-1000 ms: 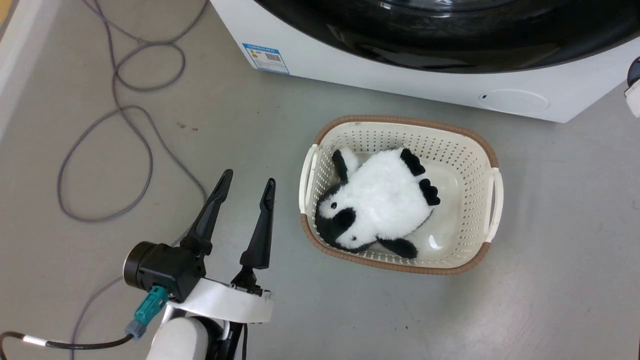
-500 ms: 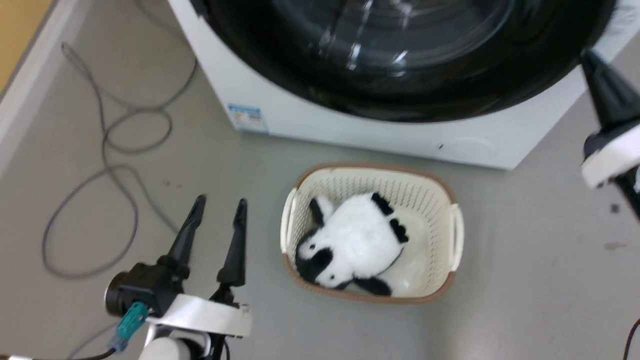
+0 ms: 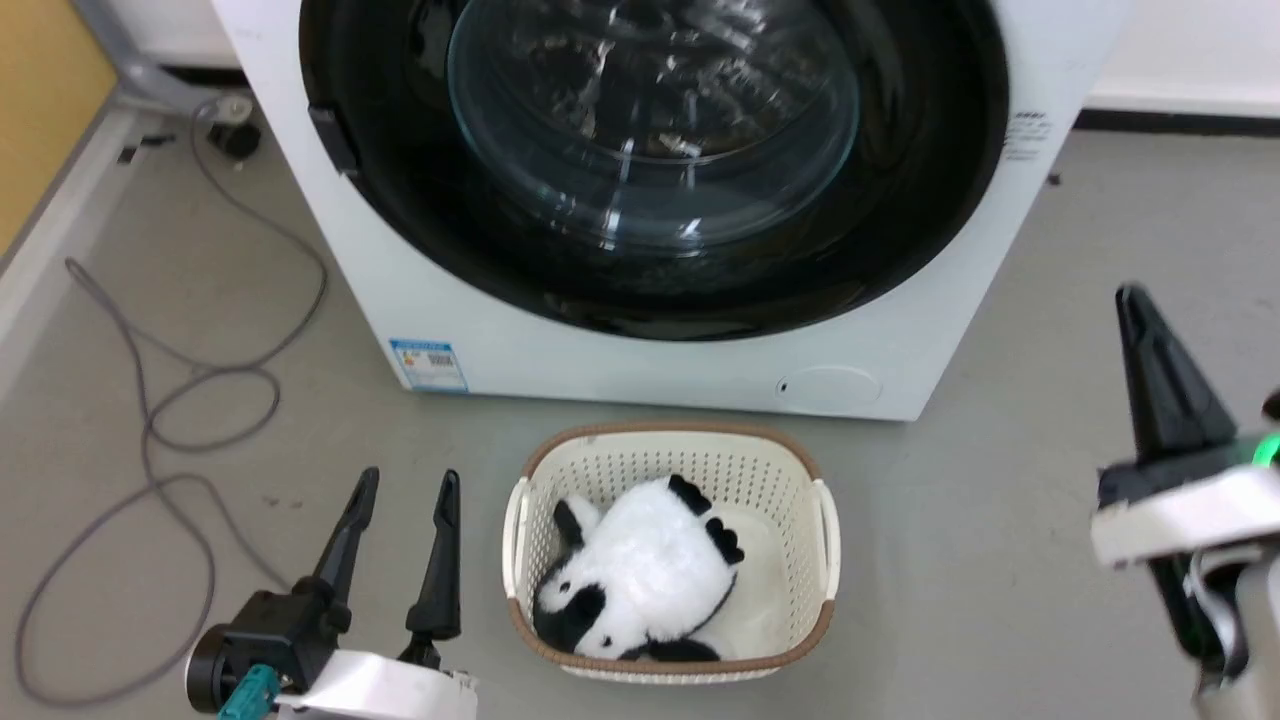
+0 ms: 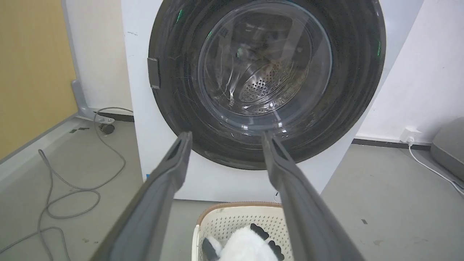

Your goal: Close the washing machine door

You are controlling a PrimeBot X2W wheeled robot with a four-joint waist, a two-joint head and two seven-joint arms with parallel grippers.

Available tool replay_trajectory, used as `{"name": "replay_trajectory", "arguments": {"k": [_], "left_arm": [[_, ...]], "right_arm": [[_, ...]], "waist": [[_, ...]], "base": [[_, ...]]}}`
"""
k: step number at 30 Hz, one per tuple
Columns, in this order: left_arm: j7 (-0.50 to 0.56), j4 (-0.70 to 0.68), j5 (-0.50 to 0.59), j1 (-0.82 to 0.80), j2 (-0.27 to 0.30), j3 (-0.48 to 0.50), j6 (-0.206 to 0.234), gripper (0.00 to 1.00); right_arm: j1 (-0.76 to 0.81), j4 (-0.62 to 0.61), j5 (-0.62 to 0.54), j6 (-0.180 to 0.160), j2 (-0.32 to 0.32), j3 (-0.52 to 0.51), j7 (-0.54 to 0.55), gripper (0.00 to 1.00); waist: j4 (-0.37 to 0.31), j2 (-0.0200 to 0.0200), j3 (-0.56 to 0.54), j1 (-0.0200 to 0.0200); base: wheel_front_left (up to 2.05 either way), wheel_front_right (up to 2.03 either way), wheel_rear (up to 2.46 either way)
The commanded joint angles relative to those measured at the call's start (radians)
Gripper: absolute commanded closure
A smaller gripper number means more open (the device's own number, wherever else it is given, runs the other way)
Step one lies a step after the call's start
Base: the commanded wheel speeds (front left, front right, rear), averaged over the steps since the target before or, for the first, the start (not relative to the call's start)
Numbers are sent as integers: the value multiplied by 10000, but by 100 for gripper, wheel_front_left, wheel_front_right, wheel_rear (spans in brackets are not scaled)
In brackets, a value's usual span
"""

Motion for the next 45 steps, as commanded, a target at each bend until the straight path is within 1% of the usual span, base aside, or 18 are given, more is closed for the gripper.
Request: {"name": "replay_trajectory", "arguments": {"k": [1,2,8,13,14,15,16,24,33,34,45], "left_arm": [[-43,39,58,176,9,0,26,0],[-43,39,58,176,9,0,26,0],[-43,225,102,376,9,36,-16,0],[-44,340,137,532,9,29,-52,0],[-44,358,135,561,9,44,-56,0],[-44,371,128,589,9,70,-60,0],[-44,362,127,629,9,79,-64,0],[-44,238,140,824,9,101,-45,0],[-44,82,17,770,9,54,-36,0],[4,110,26,712,0,64,-12,100],[164,96,133,665,-1,82,57,100]], "right_arm": [[492,-354,-220,-7,277,-192,-40,100],[492,-354,-220,-7,277,-192,-40,100],[1938,-1182,-710,-7,1108,-854,-40,100],[2916,-1424,-856,-7,1594,-791,21,100],[3054,-1452,-865,-7,1641,-769,37,77],[3173,-1485,-897,-7,1680,-770,36,64],[3275,-1498,-928,-7,1710,-778,34,0],[3595,-1562,-1086,-7,1866,-912,-3,0],[3563,-1543,-1054,-7,1857,-916,-29,0],[3469,-1493,-1113,0,1824,-920,7,100],[3448,-1509,-1244,0,1861,-898,159,100]], "waist": [[-125,0,-236,1],[-125,0,-236,1],[-107,0,-546,1],[-61,0,-709,1],[-53,0,-732,1],[-48,0,-759,1],[-39,0,-793,1],[-12,0,-898,1],[-1,0,-857,1],[0,0,-859,1],[-29,0,-880,1]], "base": [[0,0,0],[0,0,0],[0,0,0],[0,0,0],[0,0,0],[0,0,0],[0,0,0],[0,0,0],[0,0,0],[0,0,0],[0,0,0]]}}
